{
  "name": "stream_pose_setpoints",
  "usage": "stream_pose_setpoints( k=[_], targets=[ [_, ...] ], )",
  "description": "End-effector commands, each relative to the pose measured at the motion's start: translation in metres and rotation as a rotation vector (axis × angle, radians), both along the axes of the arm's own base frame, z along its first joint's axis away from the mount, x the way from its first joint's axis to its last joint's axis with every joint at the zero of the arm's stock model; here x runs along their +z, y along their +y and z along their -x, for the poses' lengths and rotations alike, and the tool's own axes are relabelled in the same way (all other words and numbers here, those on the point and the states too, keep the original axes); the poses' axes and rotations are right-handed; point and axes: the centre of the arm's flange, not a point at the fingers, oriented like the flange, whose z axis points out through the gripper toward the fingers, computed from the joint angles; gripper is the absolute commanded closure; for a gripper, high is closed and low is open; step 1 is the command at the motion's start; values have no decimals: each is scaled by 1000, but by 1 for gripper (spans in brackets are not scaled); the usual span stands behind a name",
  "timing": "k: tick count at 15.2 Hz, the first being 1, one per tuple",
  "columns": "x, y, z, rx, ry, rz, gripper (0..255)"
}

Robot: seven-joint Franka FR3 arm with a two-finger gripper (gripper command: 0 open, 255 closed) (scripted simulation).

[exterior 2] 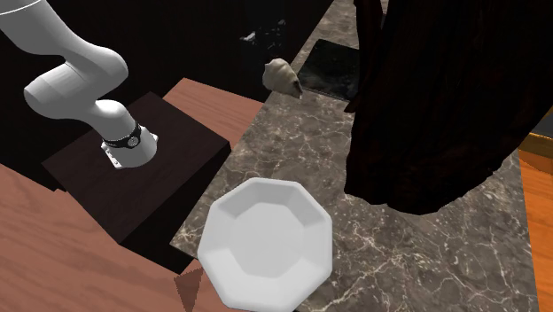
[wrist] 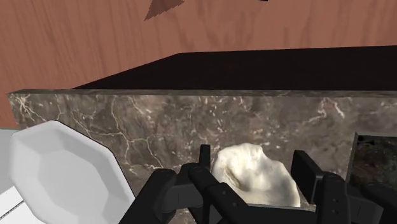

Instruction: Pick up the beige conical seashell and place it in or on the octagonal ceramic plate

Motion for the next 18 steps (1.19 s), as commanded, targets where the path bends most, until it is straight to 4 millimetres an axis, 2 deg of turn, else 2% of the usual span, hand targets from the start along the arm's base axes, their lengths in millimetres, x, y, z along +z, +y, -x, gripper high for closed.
stream_pose_setpoints(
  k=[1,18],
  targets=[
    [2,-23,-16,1,0,0,255],
    [7,-211,-138,1,0,0,255]
  ],
)
